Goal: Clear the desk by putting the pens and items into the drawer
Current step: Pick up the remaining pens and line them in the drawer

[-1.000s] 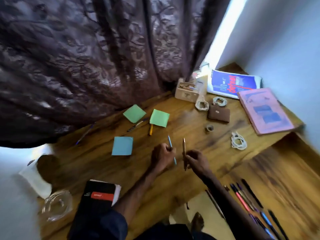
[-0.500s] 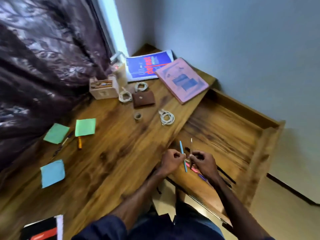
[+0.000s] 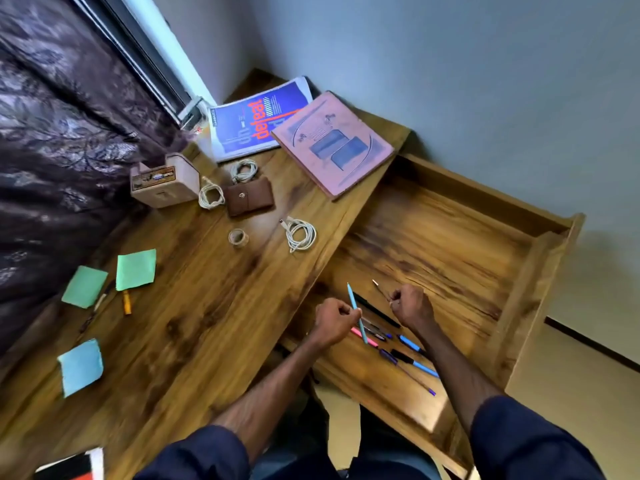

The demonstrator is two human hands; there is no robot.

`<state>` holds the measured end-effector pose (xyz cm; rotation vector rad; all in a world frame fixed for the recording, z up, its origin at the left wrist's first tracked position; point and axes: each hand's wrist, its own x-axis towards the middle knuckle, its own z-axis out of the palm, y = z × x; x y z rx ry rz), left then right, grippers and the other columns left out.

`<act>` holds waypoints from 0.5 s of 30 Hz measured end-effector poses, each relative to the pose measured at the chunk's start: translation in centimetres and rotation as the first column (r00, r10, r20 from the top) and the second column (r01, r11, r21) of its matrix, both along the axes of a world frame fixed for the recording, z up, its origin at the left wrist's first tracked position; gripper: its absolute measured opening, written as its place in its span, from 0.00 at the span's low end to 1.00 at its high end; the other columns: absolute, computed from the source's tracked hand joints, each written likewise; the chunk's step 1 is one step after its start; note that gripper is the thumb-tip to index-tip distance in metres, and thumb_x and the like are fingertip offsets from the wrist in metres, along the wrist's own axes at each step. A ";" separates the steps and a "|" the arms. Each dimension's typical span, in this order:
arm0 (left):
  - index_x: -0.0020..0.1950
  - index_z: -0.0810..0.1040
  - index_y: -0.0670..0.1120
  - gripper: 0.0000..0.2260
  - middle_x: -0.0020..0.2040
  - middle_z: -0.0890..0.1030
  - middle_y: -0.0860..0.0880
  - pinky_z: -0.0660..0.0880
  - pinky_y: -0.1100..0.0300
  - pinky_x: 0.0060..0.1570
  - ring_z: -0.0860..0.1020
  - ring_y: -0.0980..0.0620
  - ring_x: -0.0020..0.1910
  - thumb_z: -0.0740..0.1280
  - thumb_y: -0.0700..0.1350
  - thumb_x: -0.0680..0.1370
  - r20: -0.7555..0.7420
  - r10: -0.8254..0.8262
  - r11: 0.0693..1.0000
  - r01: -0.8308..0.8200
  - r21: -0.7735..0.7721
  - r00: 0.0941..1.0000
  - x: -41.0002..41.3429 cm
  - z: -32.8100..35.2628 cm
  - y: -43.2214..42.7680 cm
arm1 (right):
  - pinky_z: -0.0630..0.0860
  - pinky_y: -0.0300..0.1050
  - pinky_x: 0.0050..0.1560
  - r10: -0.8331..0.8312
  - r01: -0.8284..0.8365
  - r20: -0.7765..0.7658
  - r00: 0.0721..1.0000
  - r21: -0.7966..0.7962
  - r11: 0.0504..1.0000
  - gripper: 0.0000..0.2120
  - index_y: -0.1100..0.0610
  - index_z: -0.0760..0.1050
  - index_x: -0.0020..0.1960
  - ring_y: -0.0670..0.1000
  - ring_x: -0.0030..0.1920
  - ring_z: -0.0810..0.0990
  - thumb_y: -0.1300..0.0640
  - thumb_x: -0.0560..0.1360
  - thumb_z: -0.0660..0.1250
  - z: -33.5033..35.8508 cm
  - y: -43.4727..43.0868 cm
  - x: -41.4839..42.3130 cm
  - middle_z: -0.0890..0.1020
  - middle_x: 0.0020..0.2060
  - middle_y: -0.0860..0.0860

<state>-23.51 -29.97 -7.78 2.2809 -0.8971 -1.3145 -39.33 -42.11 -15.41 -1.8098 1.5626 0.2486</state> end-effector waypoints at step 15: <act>0.49 0.84 0.43 0.09 0.41 0.85 0.49 0.78 0.64 0.36 0.80 0.61 0.34 0.70 0.48 0.79 -0.074 0.015 1.000 -0.014 0.018 0.997 -0.8 -0.9 -1.2 | 0.80 0.40 0.43 0.204 -0.203 0.056 0.977 -0.020 0.979 0.08 0.54 0.84 0.53 0.47 0.44 0.83 0.62 0.76 0.71 -0.5 -0.8 0.5 0.86 0.48 0.50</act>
